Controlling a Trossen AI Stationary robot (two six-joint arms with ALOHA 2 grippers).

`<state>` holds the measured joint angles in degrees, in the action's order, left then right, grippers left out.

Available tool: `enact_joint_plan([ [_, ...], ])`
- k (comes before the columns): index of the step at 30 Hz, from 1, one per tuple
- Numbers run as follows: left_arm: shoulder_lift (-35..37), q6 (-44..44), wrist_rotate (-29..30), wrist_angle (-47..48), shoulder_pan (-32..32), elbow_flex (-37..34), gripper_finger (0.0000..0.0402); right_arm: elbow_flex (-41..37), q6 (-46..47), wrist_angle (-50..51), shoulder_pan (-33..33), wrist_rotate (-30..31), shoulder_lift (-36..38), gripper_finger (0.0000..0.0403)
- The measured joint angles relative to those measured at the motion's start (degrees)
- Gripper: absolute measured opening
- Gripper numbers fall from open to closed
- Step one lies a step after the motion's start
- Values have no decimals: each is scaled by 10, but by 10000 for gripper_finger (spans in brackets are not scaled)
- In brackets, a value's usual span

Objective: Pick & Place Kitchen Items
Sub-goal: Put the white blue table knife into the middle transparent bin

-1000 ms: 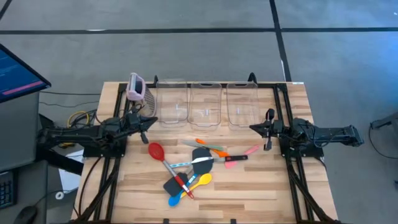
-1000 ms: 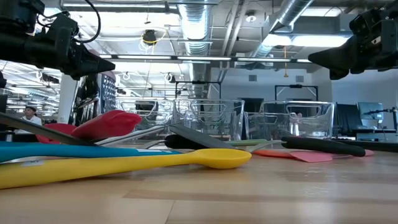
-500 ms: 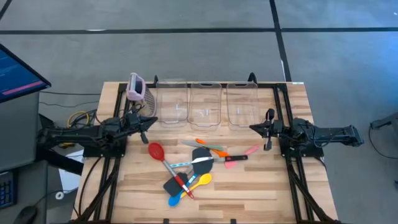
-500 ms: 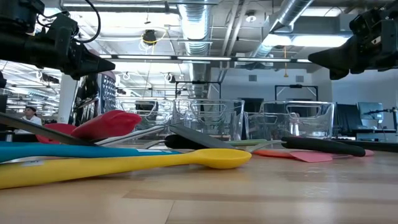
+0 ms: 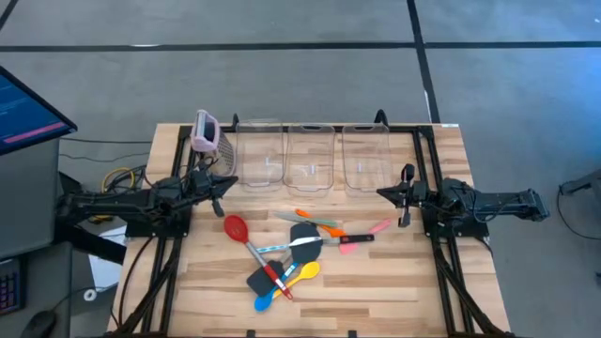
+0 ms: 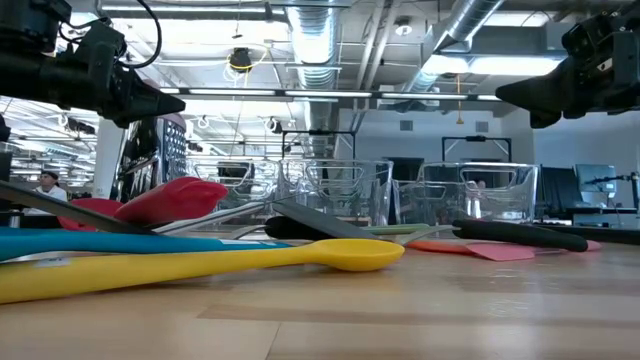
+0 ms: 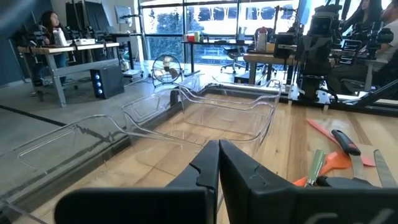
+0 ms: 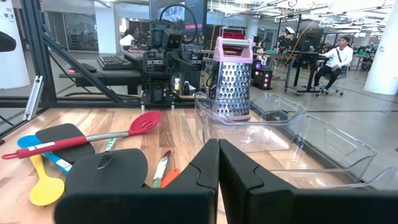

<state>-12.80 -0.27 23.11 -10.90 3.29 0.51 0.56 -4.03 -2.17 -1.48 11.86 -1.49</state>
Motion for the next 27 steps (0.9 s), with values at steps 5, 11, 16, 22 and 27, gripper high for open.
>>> enact_joint_plan([
  [5,0,0,0,-1,0,0,2,0,0,0,0,0,0,0],
  [11,0,0,0,-4,0,0,2,0,0,0,0,0,0,0],
  [16,0,0,0,-4,0,0,2,0,0,0,0,0,0,0],
  [22,0,0,0,-6,0,0,2,0,0,0,0,0,0,0],
  [27,0,0,0,-7,0,0,2,0,0,0,0,0,0,0],
])
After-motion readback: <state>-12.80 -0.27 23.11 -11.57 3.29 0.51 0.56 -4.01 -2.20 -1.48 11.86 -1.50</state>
